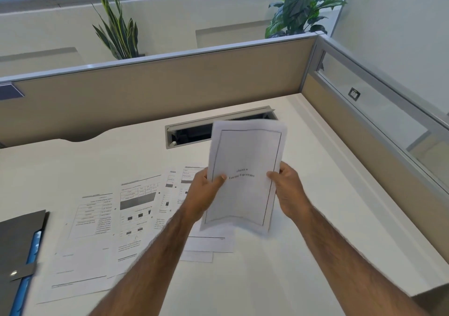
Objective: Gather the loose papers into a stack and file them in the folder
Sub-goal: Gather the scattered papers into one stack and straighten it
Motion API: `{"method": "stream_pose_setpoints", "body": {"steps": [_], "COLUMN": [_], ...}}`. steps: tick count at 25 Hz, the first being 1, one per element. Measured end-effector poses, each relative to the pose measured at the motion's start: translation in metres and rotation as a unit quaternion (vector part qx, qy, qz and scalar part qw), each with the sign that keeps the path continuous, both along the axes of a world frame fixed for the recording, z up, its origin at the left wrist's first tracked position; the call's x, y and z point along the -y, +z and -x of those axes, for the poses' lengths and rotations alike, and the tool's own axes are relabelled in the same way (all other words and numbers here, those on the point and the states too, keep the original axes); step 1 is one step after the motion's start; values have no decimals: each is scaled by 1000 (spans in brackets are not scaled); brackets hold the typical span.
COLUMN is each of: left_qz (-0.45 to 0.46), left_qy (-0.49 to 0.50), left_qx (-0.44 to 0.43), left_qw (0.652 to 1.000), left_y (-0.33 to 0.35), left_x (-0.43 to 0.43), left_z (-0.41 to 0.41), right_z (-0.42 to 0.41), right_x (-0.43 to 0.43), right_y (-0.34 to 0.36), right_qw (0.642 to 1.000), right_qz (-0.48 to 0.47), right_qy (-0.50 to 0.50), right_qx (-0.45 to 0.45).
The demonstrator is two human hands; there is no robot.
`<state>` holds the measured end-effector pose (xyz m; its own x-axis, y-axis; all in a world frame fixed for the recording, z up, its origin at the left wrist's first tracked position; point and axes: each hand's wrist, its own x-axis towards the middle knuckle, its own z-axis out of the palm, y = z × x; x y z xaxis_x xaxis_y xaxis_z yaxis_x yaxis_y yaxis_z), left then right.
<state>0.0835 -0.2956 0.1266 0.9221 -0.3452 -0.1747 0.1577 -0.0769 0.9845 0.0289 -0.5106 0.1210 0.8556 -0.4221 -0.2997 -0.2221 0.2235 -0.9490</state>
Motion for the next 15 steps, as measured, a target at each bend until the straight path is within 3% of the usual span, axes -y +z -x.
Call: {"method": "stream_pose_setpoints", "body": {"steps": [4, 11, 15], "left_qz": [42, -41, -23], "left_qy": [27, 63, 69], "left_qx": [93, 71, 102], "left_qw": [994, 995, 992], "left_y": [23, 3, 7], "left_x": [-4, 5, 4], "left_z": [9, 25, 25], "right_z": [17, 37, 35], "right_x": [0, -15, -17], "right_y": [30, 4, 9], "right_qw": [987, 987, 981], "right_qz": [53, 143, 152], "right_qy": [-24, -23, -61], "right_qx": [147, 64, 100]}}
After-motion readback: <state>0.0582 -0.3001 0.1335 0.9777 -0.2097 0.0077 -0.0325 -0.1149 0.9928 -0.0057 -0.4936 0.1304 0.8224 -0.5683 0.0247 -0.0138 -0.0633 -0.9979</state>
